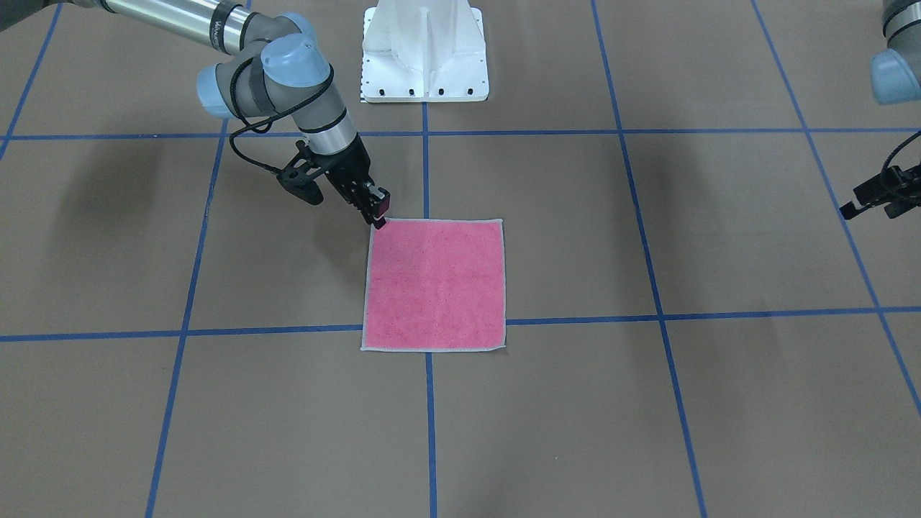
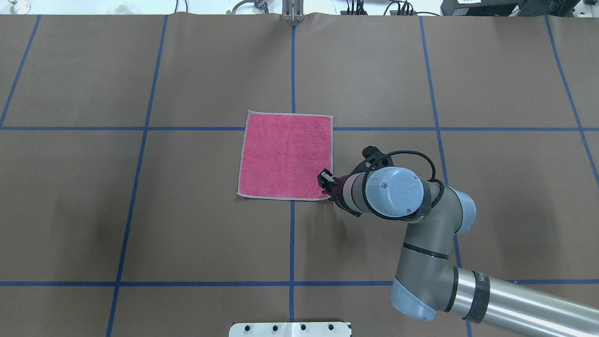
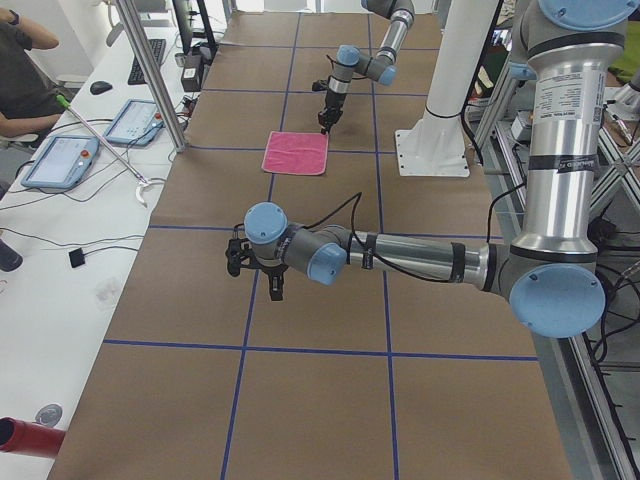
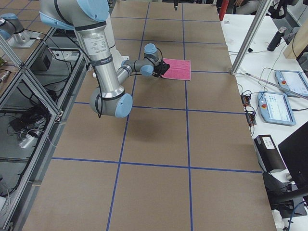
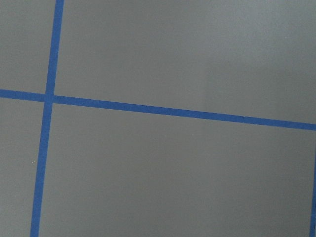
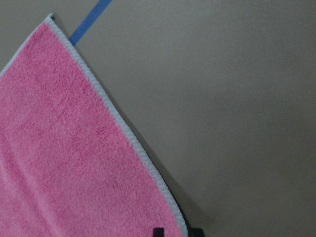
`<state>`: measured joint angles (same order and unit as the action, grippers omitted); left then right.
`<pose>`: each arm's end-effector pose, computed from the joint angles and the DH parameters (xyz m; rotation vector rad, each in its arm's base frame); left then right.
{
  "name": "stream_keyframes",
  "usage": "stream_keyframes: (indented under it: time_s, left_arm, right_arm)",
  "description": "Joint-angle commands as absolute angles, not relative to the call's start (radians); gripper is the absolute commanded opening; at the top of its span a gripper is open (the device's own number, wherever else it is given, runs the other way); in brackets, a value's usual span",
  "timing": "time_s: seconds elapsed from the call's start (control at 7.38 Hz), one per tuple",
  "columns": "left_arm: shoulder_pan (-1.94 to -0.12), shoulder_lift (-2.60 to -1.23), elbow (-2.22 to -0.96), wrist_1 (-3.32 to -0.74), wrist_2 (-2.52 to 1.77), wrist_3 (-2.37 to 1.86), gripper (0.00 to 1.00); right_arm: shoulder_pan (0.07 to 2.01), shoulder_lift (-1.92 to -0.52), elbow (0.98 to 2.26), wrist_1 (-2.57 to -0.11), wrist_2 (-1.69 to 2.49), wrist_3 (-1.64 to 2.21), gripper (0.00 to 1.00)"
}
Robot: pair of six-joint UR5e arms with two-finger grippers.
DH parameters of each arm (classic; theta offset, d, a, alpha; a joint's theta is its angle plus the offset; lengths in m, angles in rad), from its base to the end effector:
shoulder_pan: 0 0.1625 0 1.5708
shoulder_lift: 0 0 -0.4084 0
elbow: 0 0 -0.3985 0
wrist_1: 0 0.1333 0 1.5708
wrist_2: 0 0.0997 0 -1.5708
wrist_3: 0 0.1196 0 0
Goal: Fold towel twice with both arms
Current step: 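Close the right gripper on the towel corner nearest the robot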
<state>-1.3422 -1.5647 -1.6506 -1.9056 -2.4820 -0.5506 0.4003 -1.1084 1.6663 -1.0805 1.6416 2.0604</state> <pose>0.0790 -0.5109 0.5692 0.0101 0.9740 -0.1101 -0.5715 -0.3774 0.2902 -0.1140 -1.0732 0.7677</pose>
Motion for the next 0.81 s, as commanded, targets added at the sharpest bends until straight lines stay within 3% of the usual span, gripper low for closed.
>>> stream_keyframes:
  time_s: [0.0,0.27,0.68]
  left_arm:
    - [-1.342,-1.565,-1.648,-1.907,-2.482,-0.549,1.00]
    - [-1.342,-1.565,-1.647,-1.907,-2.482,-0.549,1.00]
    - [-1.342,-1.568,-1.646,-1.905,-2.477,-0.549,0.99]
  right_arm:
    - [0.397,-1.106,1.667,-1.080,1.641,2.062,0.31]
    - [0.397,-1.108,1.667,-1.080,1.641,2.062,0.25]
    - [0.397,-1.111,1.675,-1.080,1.640,2.062,0.04]
